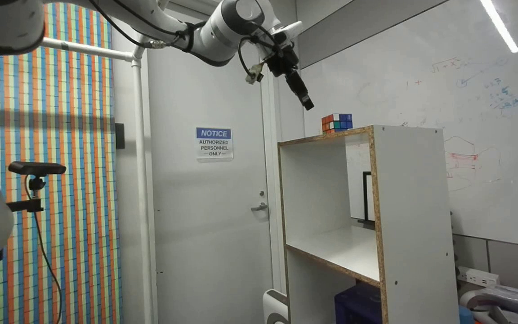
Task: Pick up the Rubik's cube from the top compartment of the cabinet and put it on top of the cabinet.
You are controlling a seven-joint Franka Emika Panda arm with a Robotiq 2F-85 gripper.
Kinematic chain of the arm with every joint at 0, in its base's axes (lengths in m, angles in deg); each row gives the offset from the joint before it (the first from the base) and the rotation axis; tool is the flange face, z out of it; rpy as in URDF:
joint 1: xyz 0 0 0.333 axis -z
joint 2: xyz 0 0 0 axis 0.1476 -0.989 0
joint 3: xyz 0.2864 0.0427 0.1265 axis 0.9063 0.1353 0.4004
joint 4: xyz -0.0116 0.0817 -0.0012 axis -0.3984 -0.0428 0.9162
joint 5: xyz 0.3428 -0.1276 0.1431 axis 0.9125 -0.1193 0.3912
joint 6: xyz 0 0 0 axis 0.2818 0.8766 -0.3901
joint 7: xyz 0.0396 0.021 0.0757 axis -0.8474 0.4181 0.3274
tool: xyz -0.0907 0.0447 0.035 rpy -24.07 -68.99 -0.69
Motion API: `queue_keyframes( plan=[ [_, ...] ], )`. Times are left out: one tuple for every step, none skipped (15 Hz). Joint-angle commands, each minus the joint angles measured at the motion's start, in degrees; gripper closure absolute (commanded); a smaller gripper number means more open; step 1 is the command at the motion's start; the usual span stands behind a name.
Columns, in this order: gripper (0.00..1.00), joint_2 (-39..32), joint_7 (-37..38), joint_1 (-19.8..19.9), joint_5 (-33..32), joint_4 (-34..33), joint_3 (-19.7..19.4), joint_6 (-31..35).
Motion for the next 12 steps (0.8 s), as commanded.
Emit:
queue_keyframes(
  plan=[
    [0.00, 4.15, -7.51, -2.40, 10.03, 1.21, -2.26, -11.31],
    [0.00, 4.80, -8.22, -2.48, 11.66, 1.50, -2.56, -15.55],
    [0.00, 5.36, -9.34, -2.44, 12.98, 1.95, -2.95, -19.55],
    [0.00, 5.96, -9.86, -2.40, 13.58, 2.27, -3.07, -23.83],
    [0.00, 6.57, -11.11, -2.42, 14.13, 2.77, -3.22, -27.69],
    [0.00, 7.24, -12.59, -2.32, 14.39, 3.90, -3.45, -31.12],
    [0.00, 8.63, -13.67, -1.90, 13.91, 4.19, -3.85, -35.41],
    [0.00, 9.10, -13.25, -1.61, 12.56, 5.39, -3.71, -38.16],
    [0.00, 9.77, -13.35, -1.29, 12.07, 6.60, -3.94, -40.13],
    [0.00, 10.73, -11.58, -0.89, 11.13, 8.03, -3.79, -40.84],
    [0.00, 7.72, -12.34, -1.24, 11.94, 4.91, -3.58, -39.10],
    [0.00, 8.42, -12.34, -0.95, 11.75, 6.07, -3.70, -39.84]
  ],
)
